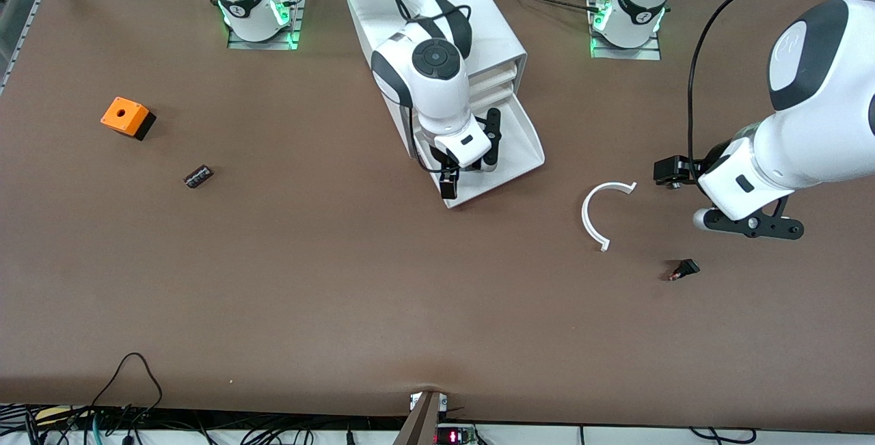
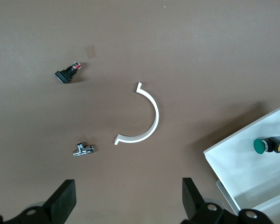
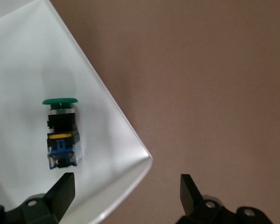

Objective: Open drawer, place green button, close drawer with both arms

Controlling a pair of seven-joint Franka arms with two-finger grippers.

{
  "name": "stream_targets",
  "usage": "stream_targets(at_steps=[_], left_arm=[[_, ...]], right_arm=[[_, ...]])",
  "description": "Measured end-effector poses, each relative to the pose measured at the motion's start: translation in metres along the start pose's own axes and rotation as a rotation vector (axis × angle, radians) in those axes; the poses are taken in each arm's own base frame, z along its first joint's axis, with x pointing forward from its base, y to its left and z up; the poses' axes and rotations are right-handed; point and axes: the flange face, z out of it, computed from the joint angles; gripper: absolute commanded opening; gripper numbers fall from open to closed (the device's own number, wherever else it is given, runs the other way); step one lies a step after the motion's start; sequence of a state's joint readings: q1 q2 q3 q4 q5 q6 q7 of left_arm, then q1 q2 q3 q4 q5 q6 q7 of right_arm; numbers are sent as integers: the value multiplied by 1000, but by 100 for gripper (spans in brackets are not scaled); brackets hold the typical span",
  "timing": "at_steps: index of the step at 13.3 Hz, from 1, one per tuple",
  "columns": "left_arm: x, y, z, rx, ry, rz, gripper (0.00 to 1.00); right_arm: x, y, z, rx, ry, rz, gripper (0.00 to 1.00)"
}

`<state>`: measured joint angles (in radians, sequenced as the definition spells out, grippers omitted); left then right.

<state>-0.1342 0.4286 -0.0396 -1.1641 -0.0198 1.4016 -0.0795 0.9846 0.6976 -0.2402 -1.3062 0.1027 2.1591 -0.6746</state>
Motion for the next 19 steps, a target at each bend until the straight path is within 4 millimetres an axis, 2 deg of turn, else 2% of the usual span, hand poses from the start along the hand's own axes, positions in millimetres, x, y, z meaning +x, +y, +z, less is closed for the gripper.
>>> stream_targets(at_steps=[2, 5, 7, 9, 13, 15, 17, 19], left_arm=[[0, 0, 0, 0, -1, -20, 100], [-1, 4, 1, -1, -4, -92, 100], [-2, 24, 8, -6, -26, -121, 100], [1, 51, 30, -9, -55, -161, 100], [20, 106, 84, -54, 9, -253, 100], [20, 141, 115, -58, 18, -316, 99], [20, 172, 139, -63, 26, -380, 99], [23, 193, 160, -74, 39, -401, 99]], right_arm=[[-6, 20, -31, -19, -18, 43, 100], [-16, 47, -65, -72, -9, 116, 100], [-27, 60, -84, -89, -12, 160, 100], [-42, 73, -93, -99, -32, 208, 100], [-89, 99, -79, -83, -102, 400, 100], [-116, 108, -69, -51, -156, 551, 100], [-141, 119, -58, -39, -201, 745, 100], [-166, 127, -39, -32, -247, 907, 100]])
